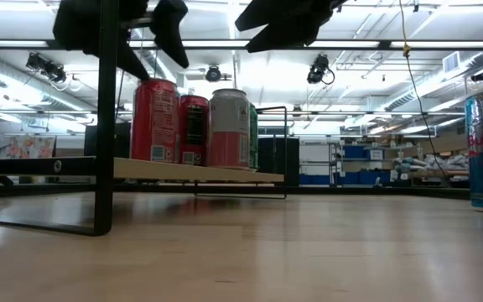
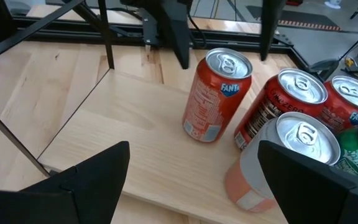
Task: Place canned beverage on shelf
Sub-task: Put the orange soda can on the shelf
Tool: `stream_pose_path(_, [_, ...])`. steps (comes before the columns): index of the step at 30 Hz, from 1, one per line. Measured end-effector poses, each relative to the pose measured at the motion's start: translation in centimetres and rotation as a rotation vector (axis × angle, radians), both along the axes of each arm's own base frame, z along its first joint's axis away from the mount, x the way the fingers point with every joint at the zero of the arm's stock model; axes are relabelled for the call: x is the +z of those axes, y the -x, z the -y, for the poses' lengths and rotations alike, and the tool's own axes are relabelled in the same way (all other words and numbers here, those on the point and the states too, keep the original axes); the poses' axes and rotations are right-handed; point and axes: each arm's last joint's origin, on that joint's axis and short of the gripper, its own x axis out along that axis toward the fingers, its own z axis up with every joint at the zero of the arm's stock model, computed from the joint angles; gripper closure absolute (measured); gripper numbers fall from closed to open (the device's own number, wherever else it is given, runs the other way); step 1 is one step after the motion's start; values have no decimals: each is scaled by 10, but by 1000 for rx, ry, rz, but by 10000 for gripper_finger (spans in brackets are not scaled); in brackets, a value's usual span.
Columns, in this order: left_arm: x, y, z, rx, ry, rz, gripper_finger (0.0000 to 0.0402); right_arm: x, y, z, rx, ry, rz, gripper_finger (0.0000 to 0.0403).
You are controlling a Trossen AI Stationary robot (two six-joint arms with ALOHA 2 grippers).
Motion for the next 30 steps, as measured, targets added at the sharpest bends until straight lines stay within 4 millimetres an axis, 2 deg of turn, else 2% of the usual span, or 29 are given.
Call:
stream_pose_path(5, [0, 0, 9, -24, -34, 3, 10, 0, 0, 0, -1, -1, 1, 37])
stream_pose_path(17, [-2, -2, -2, 47, -64, -3, 10, 0, 0, 0, 0, -2, 1, 37])
stream_pose_path(23, [-1, -2, -4, 65, -117, -3, 10, 0, 0, 0, 1, -1, 1, 37])
stream_pose_path(30, [-1, -2, 2, 55, -97, 13, 10, 0, 1, 0, 5, 8, -10, 37])
